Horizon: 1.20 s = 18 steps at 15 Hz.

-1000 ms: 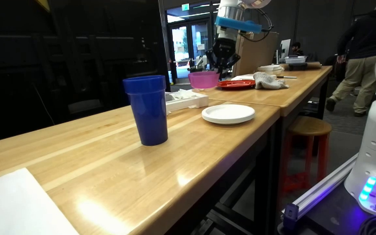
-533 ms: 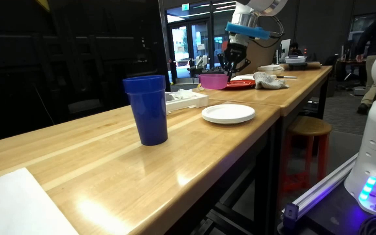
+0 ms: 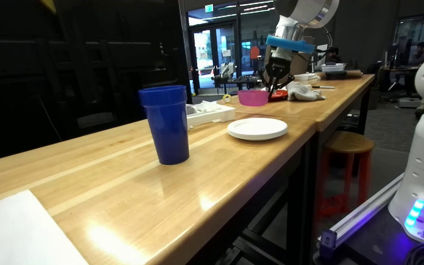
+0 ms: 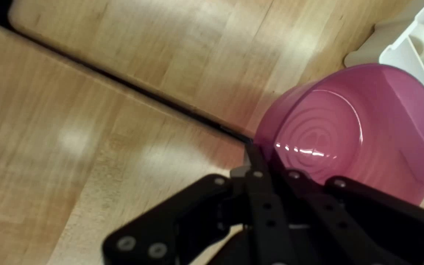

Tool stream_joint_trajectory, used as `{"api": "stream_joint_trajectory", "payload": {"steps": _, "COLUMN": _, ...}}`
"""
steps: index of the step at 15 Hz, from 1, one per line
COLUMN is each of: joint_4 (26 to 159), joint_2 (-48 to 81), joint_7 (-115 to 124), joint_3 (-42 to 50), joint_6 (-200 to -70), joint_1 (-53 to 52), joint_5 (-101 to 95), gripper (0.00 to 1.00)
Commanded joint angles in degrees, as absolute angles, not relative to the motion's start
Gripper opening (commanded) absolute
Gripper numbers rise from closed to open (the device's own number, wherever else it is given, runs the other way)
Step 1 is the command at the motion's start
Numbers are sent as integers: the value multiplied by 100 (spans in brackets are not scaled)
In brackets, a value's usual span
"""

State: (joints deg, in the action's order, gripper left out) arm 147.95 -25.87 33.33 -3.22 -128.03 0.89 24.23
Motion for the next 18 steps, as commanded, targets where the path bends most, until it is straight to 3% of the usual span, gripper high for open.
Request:
{"api": "stream_joint_trajectory", "payload": {"steps": 1, "joint_4": 15003, "joint_2": -2745, "joint_7": 3410, "joint_3": -268, "joint_6": -12912, "joint_1": 210, "joint_5": 2514, "gripper": 1}}
{"api": "stream_joint_trajectory", "payload": {"steps": 14, "joint_4": 15303, "joint_2": -2623, "joint_7": 3475, "joint_3": -174, "joint_6": -13079, "joint_1": 436, "joint_5": 2472, "gripper": 1}}
{"api": "stream_joint_trajectory", "payload": {"steps": 15, "joint_4": 15324, "joint_2": -2629, "joint_7": 3456, "joint_3": -172, "joint_6": -13080, "joint_1": 415, "joint_5": 2493, "gripper": 29}}
{"api": "stream_joint_trajectory", "payload": {"steps": 17, "joint_4": 15313, "joint_2": -2645, "joint_7": 3464, "joint_3": -185, "joint_6": -13076, "joint_1": 402, "joint_5": 2493, "gripper": 33}}
{"api": "stream_joint_trajectory", "payload": {"steps": 18, "joint_4": 15318, "joint_2": -2651, "joint_7": 3462, "joint_3": -190, "joint_6": -13080, "joint_1": 392, "joint_5": 2502, "gripper": 40}}
